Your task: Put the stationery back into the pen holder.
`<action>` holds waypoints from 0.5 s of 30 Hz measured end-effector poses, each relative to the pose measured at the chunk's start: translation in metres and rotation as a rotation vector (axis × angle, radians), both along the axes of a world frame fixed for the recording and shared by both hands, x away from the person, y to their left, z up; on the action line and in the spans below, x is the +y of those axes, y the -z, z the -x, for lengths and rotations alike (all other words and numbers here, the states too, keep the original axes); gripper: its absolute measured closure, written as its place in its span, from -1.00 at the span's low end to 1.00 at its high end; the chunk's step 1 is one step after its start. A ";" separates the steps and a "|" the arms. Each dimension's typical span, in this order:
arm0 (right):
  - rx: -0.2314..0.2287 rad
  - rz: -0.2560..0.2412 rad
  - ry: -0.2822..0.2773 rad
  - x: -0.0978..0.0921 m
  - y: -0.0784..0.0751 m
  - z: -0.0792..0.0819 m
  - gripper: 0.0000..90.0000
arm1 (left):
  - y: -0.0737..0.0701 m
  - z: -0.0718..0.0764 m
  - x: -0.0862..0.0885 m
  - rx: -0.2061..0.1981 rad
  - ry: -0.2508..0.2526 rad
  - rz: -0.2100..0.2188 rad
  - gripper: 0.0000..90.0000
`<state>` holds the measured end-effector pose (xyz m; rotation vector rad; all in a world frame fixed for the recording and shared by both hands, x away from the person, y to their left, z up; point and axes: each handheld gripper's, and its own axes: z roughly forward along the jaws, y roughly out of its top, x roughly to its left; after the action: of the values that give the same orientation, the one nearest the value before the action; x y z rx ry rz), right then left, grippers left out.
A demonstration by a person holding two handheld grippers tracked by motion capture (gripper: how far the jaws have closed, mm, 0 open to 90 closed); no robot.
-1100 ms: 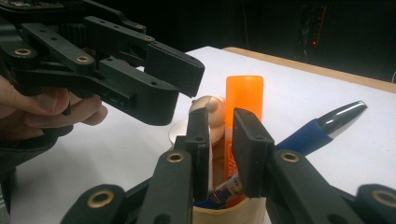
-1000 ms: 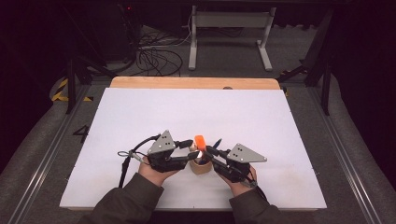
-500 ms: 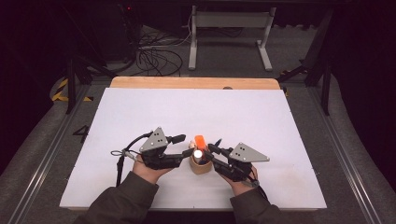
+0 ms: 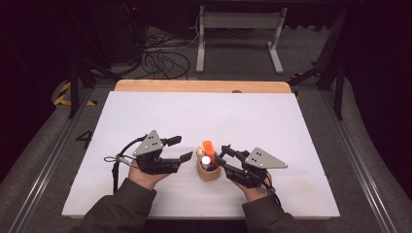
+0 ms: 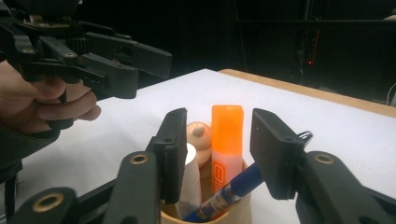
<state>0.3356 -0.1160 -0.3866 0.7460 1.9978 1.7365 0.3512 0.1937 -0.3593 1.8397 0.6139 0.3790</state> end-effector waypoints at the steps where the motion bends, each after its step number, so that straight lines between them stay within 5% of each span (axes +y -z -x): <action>1: -0.002 -0.002 0.002 -0.001 0.000 0.000 0.24 | 0.000 0.000 0.002 -0.003 -0.002 -0.002 -0.28; 15: -0.008 -0.019 0.023 -0.018 -0.007 -0.003 -0.01 | 0.000 0.003 0.025 -0.010 -0.036 0.023 -0.46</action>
<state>0.3383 -0.1338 -0.3793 0.7646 1.9622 1.7448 0.3478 0.2187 -0.3597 1.8063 0.6428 0.4031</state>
